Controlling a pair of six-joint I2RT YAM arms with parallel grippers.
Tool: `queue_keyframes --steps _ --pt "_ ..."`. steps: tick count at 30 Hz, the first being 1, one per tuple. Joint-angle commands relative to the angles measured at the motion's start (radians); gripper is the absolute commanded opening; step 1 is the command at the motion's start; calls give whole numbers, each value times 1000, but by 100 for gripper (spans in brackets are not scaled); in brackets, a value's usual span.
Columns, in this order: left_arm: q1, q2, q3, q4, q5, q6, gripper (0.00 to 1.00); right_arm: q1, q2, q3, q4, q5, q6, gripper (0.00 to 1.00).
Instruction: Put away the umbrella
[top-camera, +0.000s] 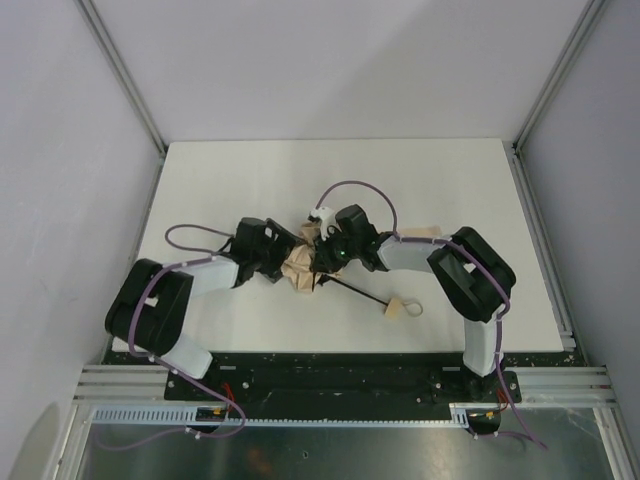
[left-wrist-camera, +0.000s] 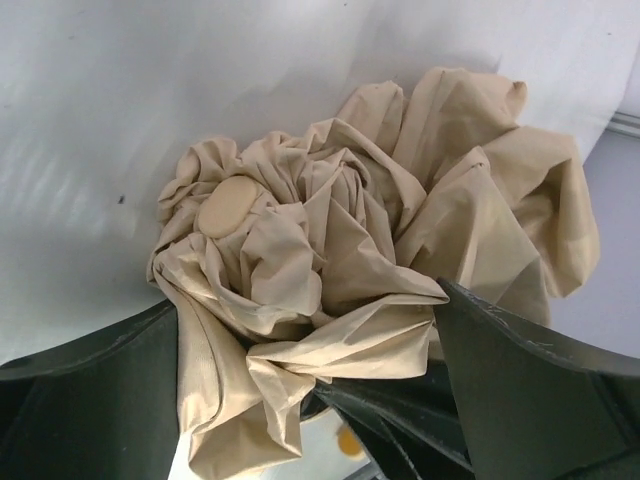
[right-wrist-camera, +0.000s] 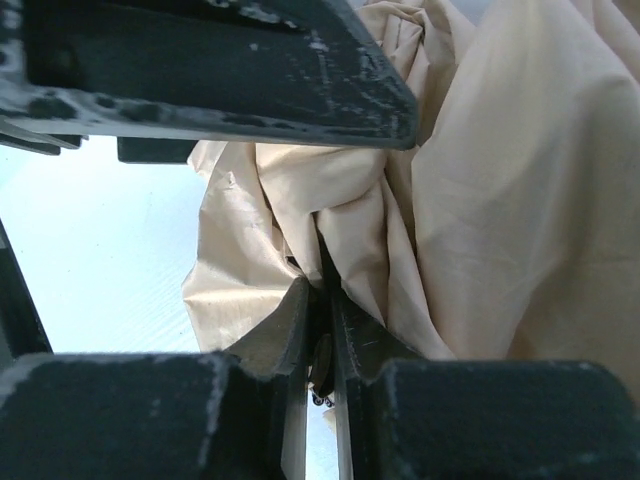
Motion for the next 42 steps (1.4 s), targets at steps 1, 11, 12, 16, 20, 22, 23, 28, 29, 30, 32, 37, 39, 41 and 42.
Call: queue_keyframes --steps 1,11,12,16,20,22,23,28,29,30,32,37,39,41,42 --pt "-60 144 55 -236 -148 -3 94 15 67 -63 -217 -6 -15 12" --pt "-109 299 203 -492 -329 68 42 84 17 -61 -197 45 -57 15" --pt "-114 308 206 -495 -330 75 35 90 14 -55 -194 46 -54 15" --pt "-141 329 200 -503 -341 83 9 113 -36 -24 -211 76 -36 31" --pt "-156 327 183 -506 -312 79 1 139 -160 -9 -243 166 -9 62" --pt "-162 306 167 -507 -294 67 0 164 -222 -7 -264 236 -16 75" --pt "-164 290 157 -507 -288 60 0 179 -247 -7 -273 275 -21 79" --pt "-166 205 116 -527 -264 22 0 282 -276 -13 -268 539 -85 85" --pt "-166 195 112 -531 -258 16 0 297 -268 -13 -262 594 -103 86" --pt "-166 188 111 -539 -250 11 0 309 -258 -13 -255 641 -119 86" --pt "-166 184 109 -549 -228 5 0 324 -227 -12 -226 731 -150 86" --pt "-166 178 96 -556 -193 -8 0 347 -145 -11 -164 878 -228 87" --pt "-165 165 89 -557 -189 -13 0 344 -110 -10 -160 899 -240 87" --pt "-164 153 82 -557 -186 -15 0 335 -73 -9 -158 888 -247 88" --pt "-164 149 79 -556 -182 -15 0 326 -53 -8 -158 877 -245 89"
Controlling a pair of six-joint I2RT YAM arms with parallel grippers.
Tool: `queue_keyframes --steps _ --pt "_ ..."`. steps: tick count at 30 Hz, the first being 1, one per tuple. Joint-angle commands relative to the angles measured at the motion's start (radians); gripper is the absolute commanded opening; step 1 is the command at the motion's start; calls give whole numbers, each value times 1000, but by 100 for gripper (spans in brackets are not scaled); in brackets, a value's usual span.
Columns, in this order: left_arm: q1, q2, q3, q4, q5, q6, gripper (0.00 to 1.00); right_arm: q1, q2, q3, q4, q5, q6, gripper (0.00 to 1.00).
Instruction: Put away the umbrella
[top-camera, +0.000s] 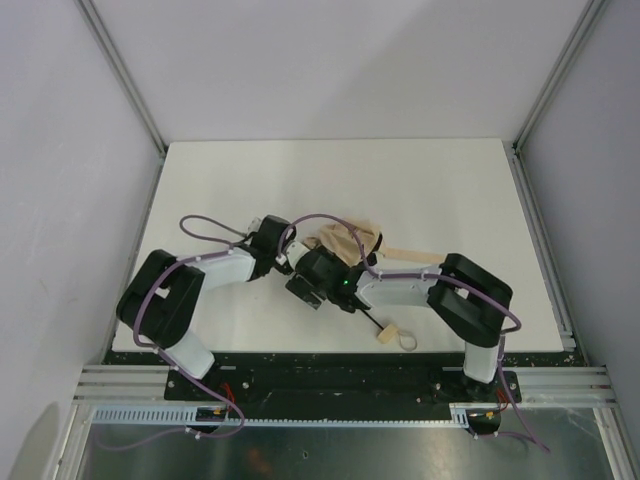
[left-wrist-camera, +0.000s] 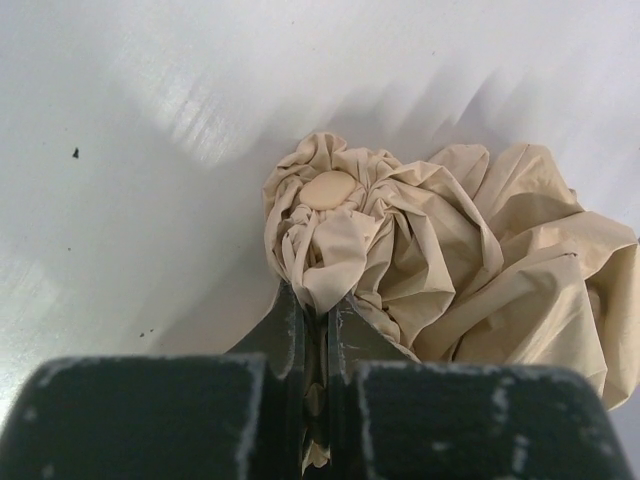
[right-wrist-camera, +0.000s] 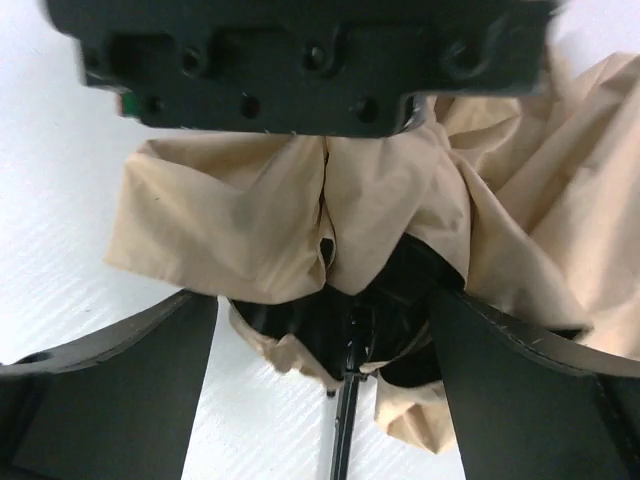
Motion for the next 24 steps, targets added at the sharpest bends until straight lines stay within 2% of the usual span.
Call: queue_keyframes --steps 1,4,6,11,15,17,19,24 --pt "-16 43 -92 -333 25 36 0 -25 79 4 40 67 -31 89" --pt "-16 34 -95 -333 27 39 0 -68 126 6 6 17 24 88" --pt "-16 27 -100 -332 27 38 0 -92 154 6 -40 -51 59 80" --pt "-14 -3 -106 -329 43 38 0 -93 232 -1 -143 -170 98 39" --pt "0 -83 -119 -300 19 69 0 -89 246 -33 -143 -288 129 10" --pt "19 -129 -139 -259 22 94 3 -94 243 -46 -124 -353 143 3" --pt "44 -173 -168 -209 39 117 12 -108 241 -53 -104 -434 159 1" --pt "75 -269 -230 -126 85 150 71 -143 217 -59 -46 -664 193 0"
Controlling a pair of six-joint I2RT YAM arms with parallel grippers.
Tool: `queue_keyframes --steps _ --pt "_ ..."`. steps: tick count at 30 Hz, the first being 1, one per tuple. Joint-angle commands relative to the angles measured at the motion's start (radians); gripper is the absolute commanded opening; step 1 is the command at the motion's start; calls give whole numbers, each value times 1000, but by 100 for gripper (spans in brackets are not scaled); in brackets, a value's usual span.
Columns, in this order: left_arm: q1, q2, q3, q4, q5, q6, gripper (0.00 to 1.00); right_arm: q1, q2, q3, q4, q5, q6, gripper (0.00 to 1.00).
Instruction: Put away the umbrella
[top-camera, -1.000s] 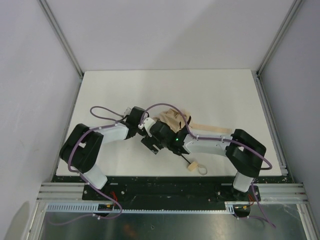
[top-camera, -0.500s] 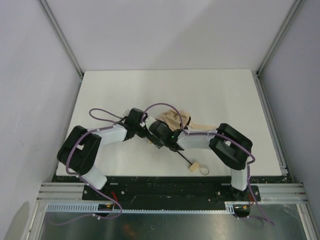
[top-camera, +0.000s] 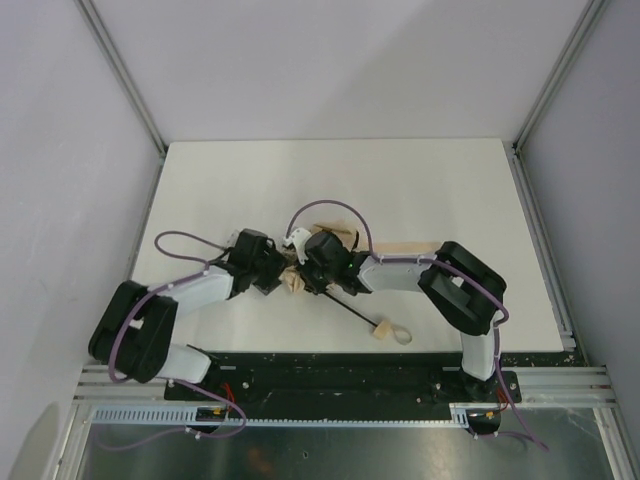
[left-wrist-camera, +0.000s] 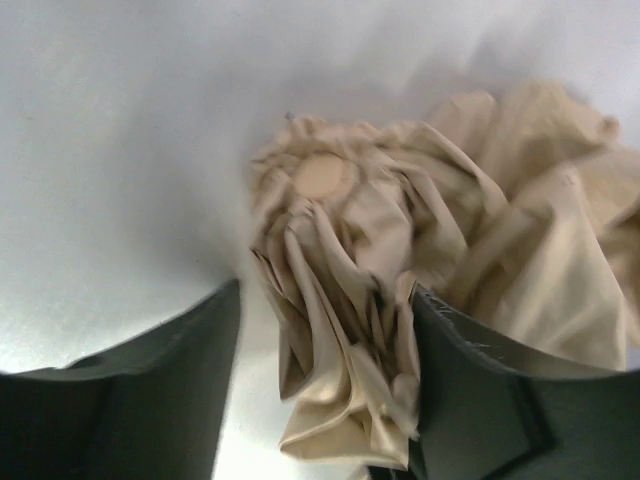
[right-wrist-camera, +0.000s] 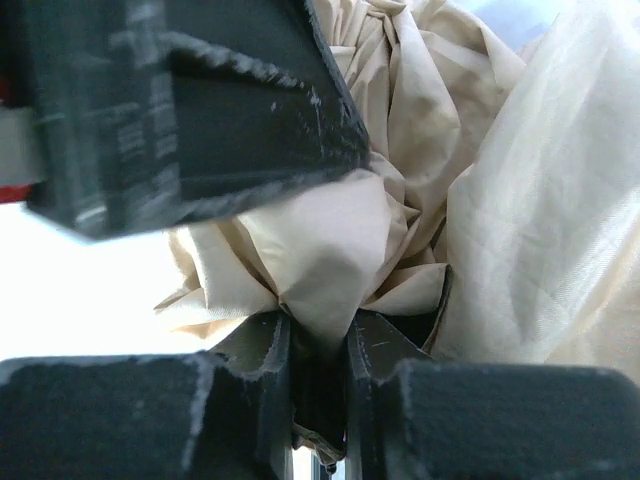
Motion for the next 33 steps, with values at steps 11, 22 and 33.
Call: queue_keyframes --steps 11,22,33 --pt "5 -77 -182 59 120 56 98 -163 42 -138 89 -761 260 0" --pt "-22 -51 -273 239 121 8 20 -185 28 -142 188 -784 302 0" --pt "-47 -107 -291 159 77 -35 0 -2 -333 -134 -108 -61 136 69"
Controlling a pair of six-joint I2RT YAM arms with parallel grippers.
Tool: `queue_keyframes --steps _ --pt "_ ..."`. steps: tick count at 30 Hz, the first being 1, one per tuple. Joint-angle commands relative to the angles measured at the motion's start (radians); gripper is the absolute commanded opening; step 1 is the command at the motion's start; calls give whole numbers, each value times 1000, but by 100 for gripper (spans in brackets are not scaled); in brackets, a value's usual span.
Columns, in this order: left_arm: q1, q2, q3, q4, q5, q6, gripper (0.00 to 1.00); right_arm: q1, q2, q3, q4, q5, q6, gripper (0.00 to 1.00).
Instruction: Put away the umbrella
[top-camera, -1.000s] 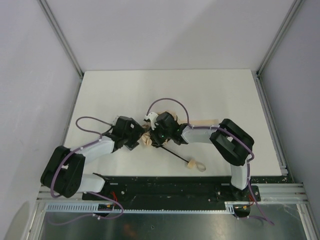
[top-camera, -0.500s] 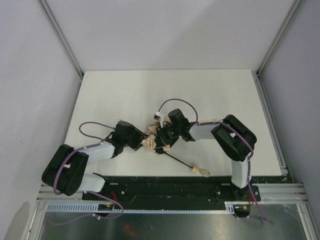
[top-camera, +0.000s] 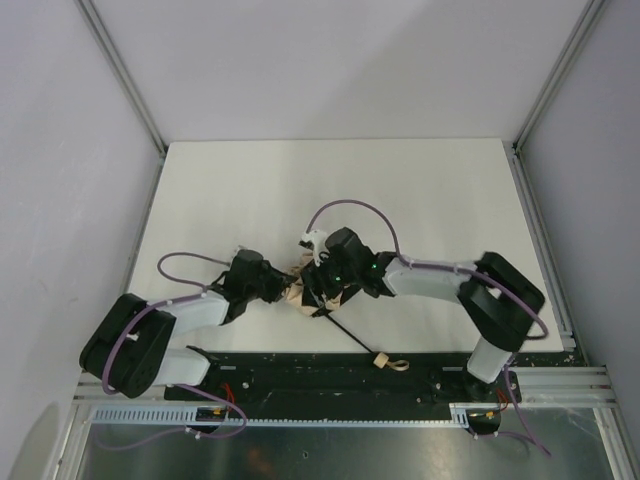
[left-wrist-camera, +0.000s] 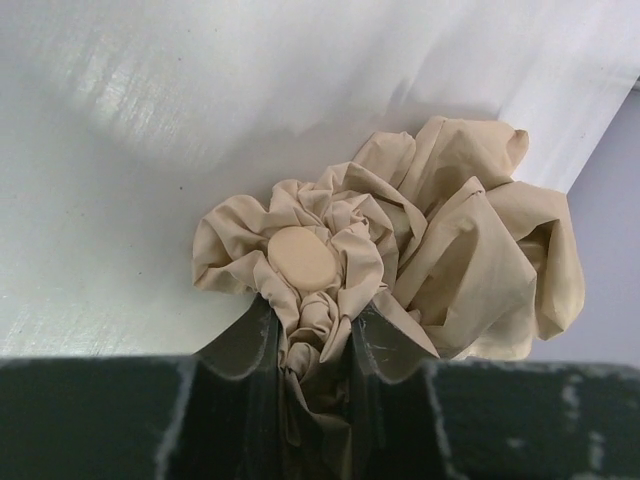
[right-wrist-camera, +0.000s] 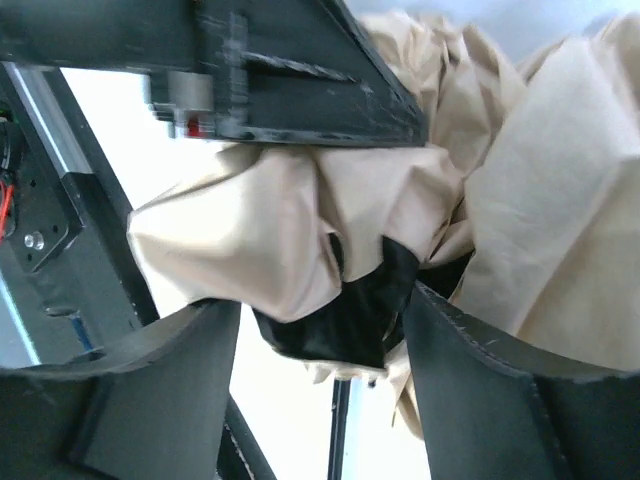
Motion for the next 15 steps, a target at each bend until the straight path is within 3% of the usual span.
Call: queue_keyframes --steps 1,4,8,15 --pt "-19 -7 -34 -186 -50 39 0 106 -177 5 -102 401 -120 72" --pt "-20 -17 -4 -259 -62 20 0 171 -195 7 -91 570 -175 80" --pt "-20 -18 28 -303 -63 -12 0 219 -134 46 -83 684 -227 87" --pt "-8 -14 60 -312 -38 -38 0 274 35 125 -82 739 -292 82"
